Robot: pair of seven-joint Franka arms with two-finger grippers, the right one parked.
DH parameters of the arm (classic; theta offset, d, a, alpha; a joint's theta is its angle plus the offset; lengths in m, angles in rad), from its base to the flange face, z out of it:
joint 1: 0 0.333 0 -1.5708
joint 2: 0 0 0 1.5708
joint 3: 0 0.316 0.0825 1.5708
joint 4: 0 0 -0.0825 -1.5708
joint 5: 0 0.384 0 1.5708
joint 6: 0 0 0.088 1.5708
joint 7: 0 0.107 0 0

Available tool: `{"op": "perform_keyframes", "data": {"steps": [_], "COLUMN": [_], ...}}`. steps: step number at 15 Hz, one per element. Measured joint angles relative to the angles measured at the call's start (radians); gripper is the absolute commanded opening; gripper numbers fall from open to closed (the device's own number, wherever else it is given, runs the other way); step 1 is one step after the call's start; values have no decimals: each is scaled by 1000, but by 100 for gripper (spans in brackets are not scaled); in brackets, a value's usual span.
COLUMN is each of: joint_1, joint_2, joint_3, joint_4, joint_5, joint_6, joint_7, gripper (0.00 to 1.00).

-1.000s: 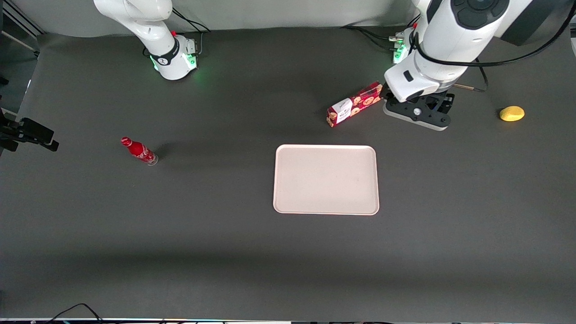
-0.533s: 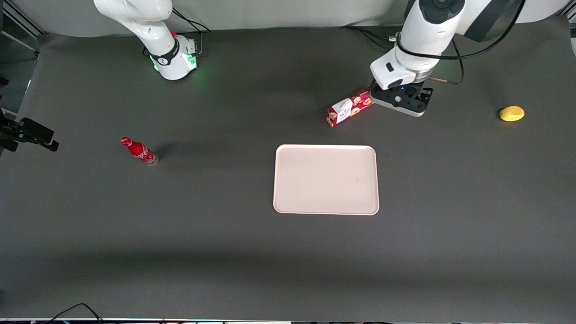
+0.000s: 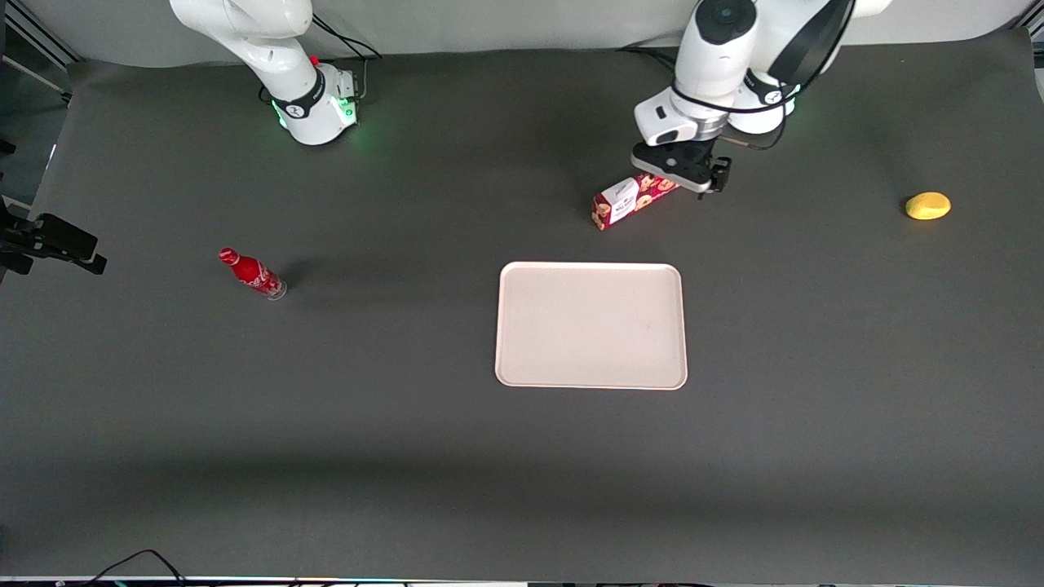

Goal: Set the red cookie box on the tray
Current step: 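Move the left gripper over the red tartan cookie box and lower it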

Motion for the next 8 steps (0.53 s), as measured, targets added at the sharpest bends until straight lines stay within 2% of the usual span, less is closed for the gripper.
{"op": "perform_keyframes", "data": {"steps": [4,8], "joint_1": [-3,-4], "joint_2": [1,7], "joint_3": [-149,-251], "joint_4": [-138,-221], "joint_5": [-40,-77], "joint_6": [199,299], "joint_7": [0,0], "gripper": [100,100]}}
